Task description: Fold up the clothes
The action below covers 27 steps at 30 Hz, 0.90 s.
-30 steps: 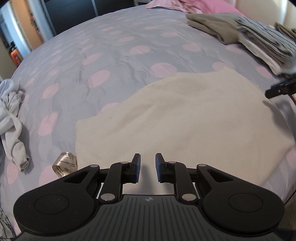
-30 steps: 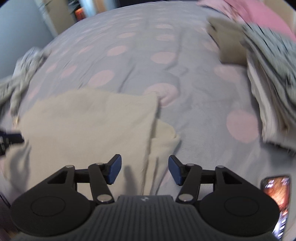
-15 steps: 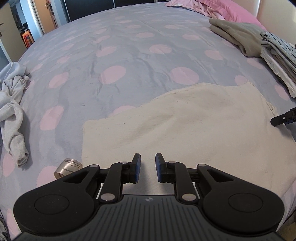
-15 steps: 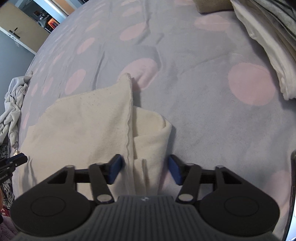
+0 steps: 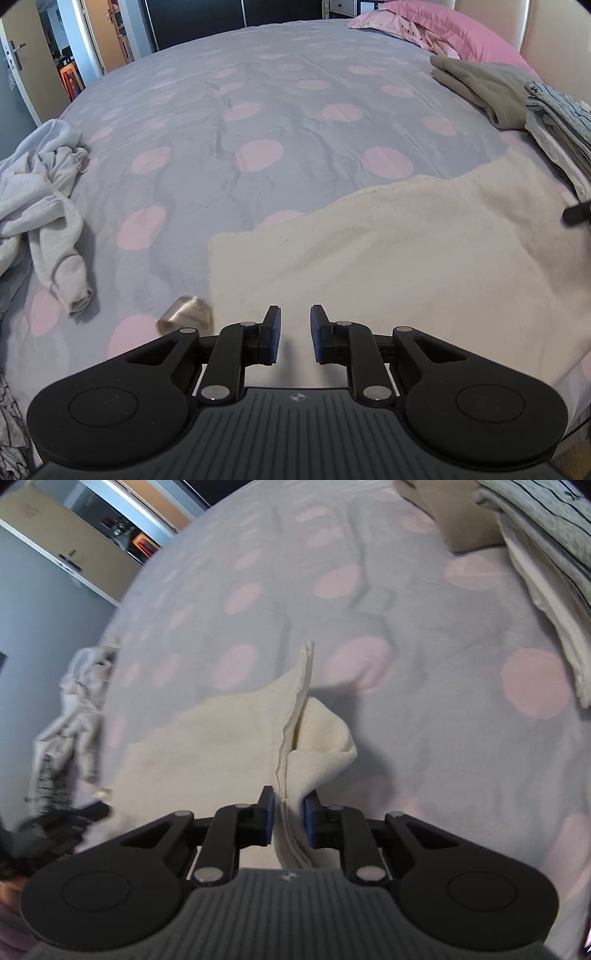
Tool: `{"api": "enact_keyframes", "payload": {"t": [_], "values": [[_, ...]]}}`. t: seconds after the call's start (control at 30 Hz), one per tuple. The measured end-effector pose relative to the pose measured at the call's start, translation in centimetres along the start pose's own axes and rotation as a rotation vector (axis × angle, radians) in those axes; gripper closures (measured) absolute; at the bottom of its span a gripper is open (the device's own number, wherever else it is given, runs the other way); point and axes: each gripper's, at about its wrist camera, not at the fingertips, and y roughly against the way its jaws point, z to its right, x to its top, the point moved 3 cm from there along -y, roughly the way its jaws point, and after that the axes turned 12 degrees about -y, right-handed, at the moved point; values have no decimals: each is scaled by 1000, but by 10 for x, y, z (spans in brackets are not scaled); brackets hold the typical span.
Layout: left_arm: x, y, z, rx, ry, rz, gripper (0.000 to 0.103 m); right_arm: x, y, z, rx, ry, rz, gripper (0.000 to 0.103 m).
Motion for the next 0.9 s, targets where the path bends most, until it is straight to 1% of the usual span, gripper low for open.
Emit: {"api": "enact_keyframes", "payload": {"t": [0.1, 0.2, 0.33, 0.47, 0.53, 0.67, 0.9], "values": [[-9, 12, -7, -6, 6, 26, 88, -2, 8, -24, 50, -19, -21, 85], [-17, 22, -14, -17, 15, 52, 88, -4, 8, -54, 81, -22, -47, 85], [-26, 32, -21, -24, 34, 77, 88, -11, 1, -102, 110, 5, -88, 86], [-32, 41, -27, -32, 36, 106, 89, -20, -11, -156, 159, 42, -135, 86], [-34, 43, -30, -31, 39, 112, 89, -25, -22, -180, 173, 57, -158, 86], [-40, 46, -39, -31, 56, 120, 89, -38, -58, -218, 167, 86, -200, 86], [-55, 46, -61, -5, 117, 100, 89, -60, -135, -239, 119, 37, -259, 86]]}}
